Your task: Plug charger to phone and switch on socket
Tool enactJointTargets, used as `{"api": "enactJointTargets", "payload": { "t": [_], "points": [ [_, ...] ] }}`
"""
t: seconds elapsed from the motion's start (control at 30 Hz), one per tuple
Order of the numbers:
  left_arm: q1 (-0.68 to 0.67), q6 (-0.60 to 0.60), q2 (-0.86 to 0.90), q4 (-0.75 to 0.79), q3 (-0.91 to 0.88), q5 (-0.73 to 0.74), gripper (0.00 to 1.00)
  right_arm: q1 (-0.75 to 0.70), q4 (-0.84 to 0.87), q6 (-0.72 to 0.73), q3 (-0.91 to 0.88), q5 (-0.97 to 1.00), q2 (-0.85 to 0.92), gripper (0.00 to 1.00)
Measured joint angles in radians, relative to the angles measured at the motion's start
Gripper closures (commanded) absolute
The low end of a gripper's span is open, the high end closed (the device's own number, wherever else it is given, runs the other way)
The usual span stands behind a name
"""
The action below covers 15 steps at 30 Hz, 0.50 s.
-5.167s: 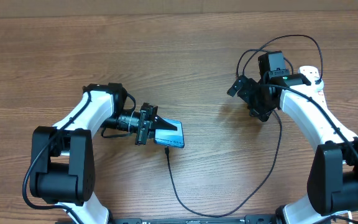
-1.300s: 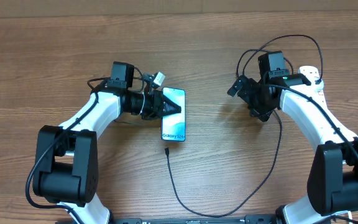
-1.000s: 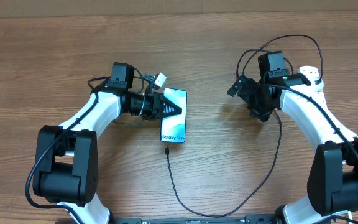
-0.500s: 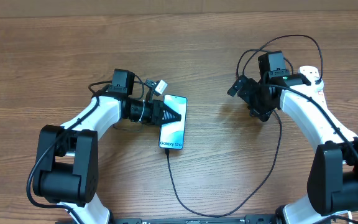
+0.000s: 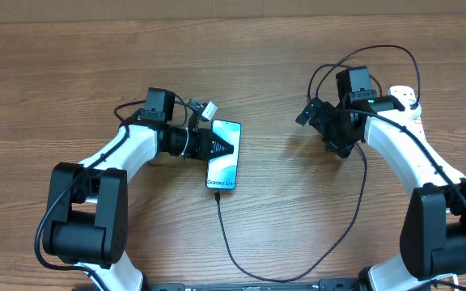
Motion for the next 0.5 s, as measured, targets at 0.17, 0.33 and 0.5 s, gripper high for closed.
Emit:
{"api": "enactJointTargets", "payload": {
  "t": [0.17,0.33,0.5],
  "points": [
    [0.000,0.000,0.000,0.004,0.000,-0.007,0.96,0.000,0.000,0.000,0.000,0.000,0.000,0.00],
    [0.000,0.000,0.000,0.004,0.000,-0.011,0.96,0.000,0.000,0.000,0.000,0.000,0.000,0.00],
    [0.000,0.000,0.000,0.004,0.000,-0.014,0.96,0.000,0.002,0.000,0.000,0.000,0.000,0.00]
  ]
}}
